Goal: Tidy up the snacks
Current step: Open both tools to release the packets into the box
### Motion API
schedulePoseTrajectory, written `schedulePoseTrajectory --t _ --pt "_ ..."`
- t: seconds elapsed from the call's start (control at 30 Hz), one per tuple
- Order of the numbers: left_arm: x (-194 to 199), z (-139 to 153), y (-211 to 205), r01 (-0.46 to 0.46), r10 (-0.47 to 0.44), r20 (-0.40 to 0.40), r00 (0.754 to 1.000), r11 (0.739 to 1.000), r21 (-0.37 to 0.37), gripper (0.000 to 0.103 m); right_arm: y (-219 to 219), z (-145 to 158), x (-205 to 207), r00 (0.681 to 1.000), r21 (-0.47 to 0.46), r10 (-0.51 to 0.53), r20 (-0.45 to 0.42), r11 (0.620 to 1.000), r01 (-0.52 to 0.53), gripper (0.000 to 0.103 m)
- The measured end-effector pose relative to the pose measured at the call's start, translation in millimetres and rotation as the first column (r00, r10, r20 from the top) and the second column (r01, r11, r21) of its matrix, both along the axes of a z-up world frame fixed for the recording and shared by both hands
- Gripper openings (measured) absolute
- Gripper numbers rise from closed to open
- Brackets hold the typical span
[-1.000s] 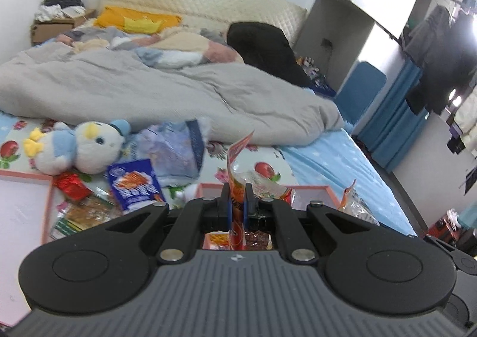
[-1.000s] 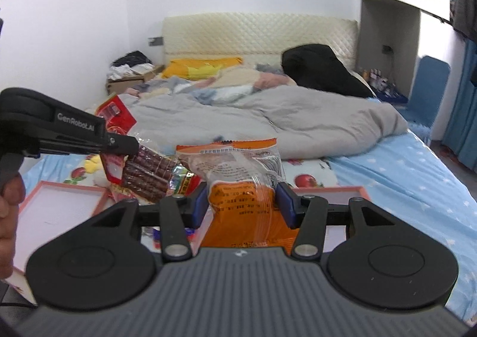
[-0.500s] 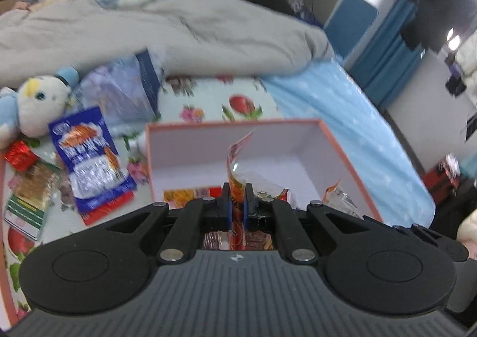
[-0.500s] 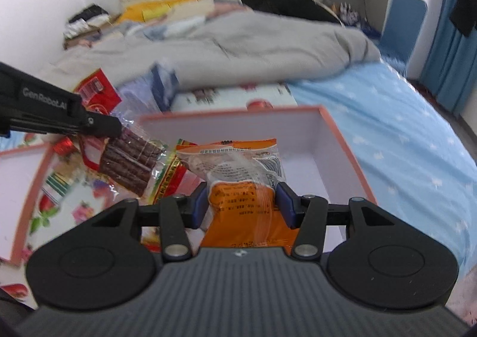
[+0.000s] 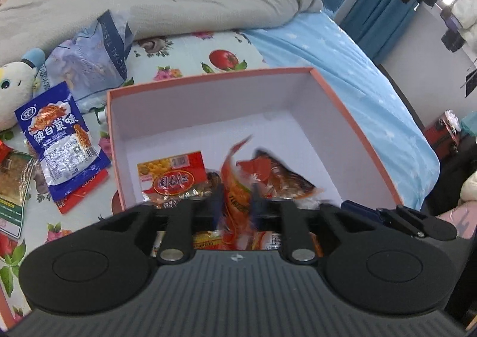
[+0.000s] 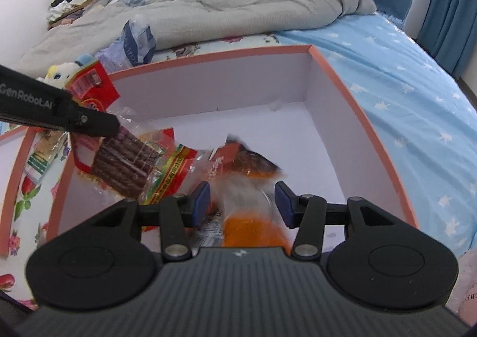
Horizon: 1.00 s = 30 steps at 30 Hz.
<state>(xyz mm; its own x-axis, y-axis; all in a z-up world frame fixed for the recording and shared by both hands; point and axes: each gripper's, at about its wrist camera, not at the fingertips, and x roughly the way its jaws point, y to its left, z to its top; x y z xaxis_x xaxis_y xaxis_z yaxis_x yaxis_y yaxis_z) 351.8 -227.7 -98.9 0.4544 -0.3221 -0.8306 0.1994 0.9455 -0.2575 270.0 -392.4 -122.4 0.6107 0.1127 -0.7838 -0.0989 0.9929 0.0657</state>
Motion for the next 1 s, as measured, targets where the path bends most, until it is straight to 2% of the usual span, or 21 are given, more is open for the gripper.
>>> schedulePoseTrajectory --t 0.03,0.1,0.27,0.5,1.0 --pt "-1.4 1.3 1.3 -0.015 0.015 0.006 1.000 1.000 0.006 0.047 -0.8 0.5 1.0 1.000 0.003 -0.004 -0.003 1.000 0.004 0.065" --pt "-3.9 5.5 4.1 -0.025 0.024 0.023 0.999 1.000 0.012 0.056 -2.3 2.7 1.7 1.000 0.006 -0.012 0.006 1.000 0.012 0.080" --pt "-7.9 17.6 14.5 -0.039 0.038 0.043 0.998 0.999 0.014 0.057 -3.1 12.8 -2.7 0.999 0.019 -0.017 0.035 1.000 0.017 0.080" --pt "-24.2 50.8 25.7 -0.024 0.024 0.124 0.992 1.000 0.001 0.057 -3.3 40.0 -14.7 0.994 0.057 -0.053 0.100 0.997 0.047 0.080" --pt "-86.6 110.7 61.6 -0.023 0.025 0.282 0.959 1.000 -0.011 0.057 26.7 101.5 -60.8 0.964 0.084 -0.031 0.262 0.996 0.010 0.080"
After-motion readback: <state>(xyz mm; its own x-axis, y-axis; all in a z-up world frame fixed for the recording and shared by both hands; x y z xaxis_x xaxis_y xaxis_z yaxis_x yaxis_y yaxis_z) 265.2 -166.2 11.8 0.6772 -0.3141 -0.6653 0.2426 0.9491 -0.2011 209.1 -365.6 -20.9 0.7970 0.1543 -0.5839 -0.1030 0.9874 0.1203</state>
